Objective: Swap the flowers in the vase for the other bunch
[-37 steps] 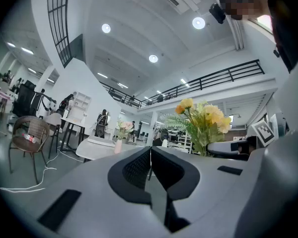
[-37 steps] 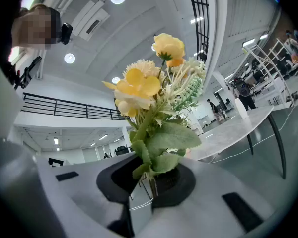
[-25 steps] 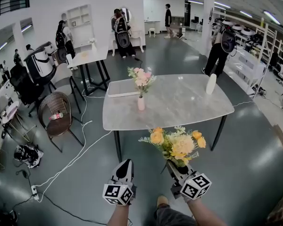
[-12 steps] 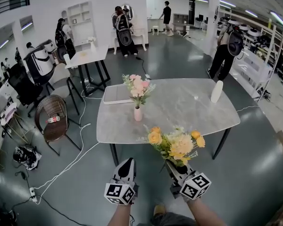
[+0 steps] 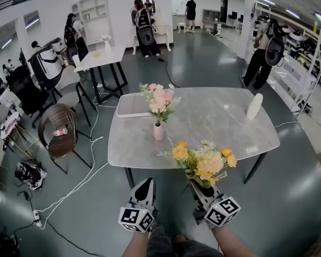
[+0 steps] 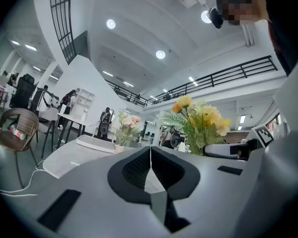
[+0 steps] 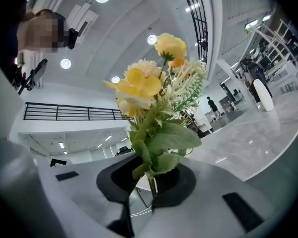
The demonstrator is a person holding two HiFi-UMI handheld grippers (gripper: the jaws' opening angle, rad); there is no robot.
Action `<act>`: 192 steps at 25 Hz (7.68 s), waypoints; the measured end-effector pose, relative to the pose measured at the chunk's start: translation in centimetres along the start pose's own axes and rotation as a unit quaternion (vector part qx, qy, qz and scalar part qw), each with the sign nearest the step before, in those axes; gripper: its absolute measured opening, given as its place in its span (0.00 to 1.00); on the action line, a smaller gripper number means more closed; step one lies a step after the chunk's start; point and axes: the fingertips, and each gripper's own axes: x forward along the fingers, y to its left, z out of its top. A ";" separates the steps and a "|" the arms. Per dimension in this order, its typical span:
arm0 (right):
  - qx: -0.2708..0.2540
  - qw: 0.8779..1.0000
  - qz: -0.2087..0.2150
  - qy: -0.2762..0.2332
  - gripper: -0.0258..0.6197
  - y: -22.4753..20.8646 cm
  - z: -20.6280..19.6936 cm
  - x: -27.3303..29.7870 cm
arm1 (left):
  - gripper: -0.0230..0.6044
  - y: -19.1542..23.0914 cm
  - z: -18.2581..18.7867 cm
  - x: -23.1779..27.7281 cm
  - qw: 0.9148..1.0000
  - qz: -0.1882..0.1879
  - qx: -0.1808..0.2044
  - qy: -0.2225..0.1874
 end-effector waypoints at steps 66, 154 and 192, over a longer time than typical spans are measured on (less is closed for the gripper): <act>-0.035 0.940 -0.334 -0.066 0.13 -15.4 -0.1 15.9 | 0.35 13.1 -2.9 29.1 0.988 -0.115 0.068 0.082; -0.062 0.981 -0.159 -0.095 0.13 -12.4 12.1 25.5 | 0.15 17.0 13.4 24.8 0.997 -0.036 -0.010 -0.072; -0.054 0.996 -0.073 -0.020 0.13 -10.8 3.5 30.9 | 0.15 22.9 6.0 20.5 0.998 0.040 -0.037 -0.042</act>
